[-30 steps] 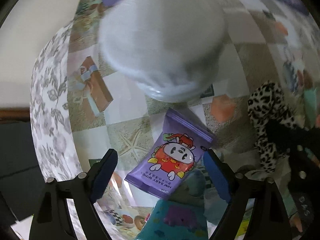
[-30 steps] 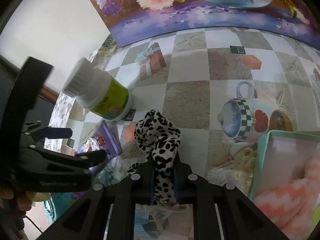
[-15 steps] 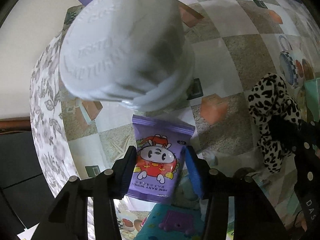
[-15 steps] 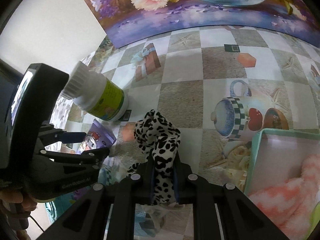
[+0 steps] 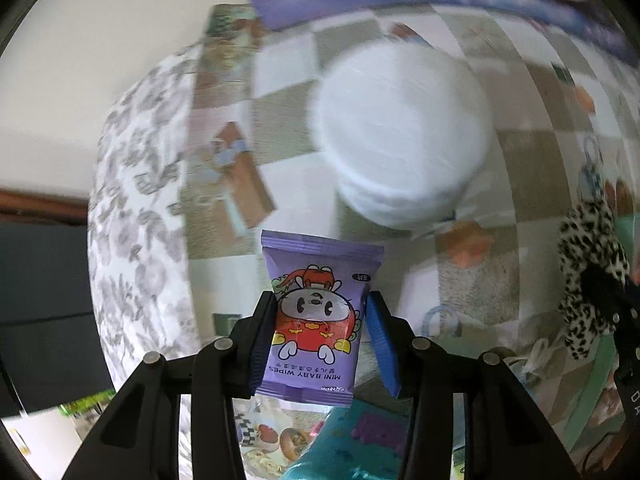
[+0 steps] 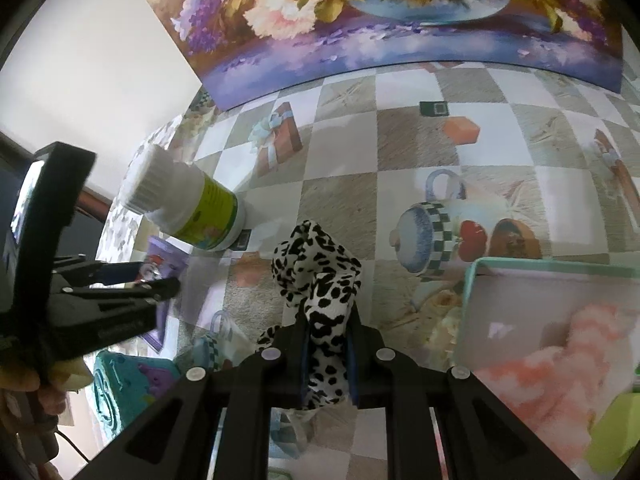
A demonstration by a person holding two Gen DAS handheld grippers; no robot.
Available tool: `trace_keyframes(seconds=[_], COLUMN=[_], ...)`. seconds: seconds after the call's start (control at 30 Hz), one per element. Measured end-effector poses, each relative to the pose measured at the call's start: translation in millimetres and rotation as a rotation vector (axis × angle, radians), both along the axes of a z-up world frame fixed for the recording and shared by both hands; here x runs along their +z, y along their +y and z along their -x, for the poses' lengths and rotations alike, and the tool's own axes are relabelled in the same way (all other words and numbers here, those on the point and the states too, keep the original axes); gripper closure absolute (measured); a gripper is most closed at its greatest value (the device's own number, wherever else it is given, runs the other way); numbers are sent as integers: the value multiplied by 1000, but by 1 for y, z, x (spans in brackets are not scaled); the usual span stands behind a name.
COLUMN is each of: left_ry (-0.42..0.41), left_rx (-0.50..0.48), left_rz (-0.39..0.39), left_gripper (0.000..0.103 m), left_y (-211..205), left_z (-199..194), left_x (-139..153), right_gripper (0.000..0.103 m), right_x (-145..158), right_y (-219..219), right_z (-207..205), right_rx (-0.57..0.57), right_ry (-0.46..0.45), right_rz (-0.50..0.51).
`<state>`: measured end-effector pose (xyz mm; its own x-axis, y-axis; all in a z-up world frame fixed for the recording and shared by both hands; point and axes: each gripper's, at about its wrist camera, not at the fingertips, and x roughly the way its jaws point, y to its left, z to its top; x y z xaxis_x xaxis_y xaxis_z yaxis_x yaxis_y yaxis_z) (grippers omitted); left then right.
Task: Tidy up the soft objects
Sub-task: 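Carry purple packet and leopard scrunchie over the white tray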
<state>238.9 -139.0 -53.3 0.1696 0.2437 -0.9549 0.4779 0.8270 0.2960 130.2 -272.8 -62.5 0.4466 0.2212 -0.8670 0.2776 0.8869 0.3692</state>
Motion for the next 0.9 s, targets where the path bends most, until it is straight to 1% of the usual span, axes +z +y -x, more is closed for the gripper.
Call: trace_keyframes(seconds=[0.07, 0.17, 0.23, 0.3, 0.43, 0.5, 0.67, 0.77, 0.9], left_ry=[-21, -65, -93, -127, -189, -215, -281, -305, -325], left_rx=[33, 75, 101, 117, 140, 151, 162, 169, 152], left_rz=[15, 17, 26, 44, 95, 131, 241, 326, 431], left_gripper=[56, 56, 56, 56, 56, 56, 56, 56, 56], left_y=[8, 23, 21, 34, 32, 33, 26, 19, 5], left_z=[2, 8, 20, 26, 34, 42, 68, 89, 124], left_x=[11, 27, 38, 58, 83, 101, 131, 145, 157], right_gripper=[88, 88, 88, 88, 88, 88, 88, 88, 88], right_x=[5, 17, 26, 37, 58, 70, 97, 111, 117], right_y=[-3, -8, -12, -17, -24, -27, -40, -49, -57], right_z=[4, 13, 20, 28, 44, 53, 79, 101, 124], right_rx=[-7, -21, -31, -43, -64, -73, -120, -156, -198], right_ry=[-2, -8, -15, -26, -50, -65, -94, -117, -123], right_rz=[8, 28, 41, 46, 56, 70, 92, 101, 106])
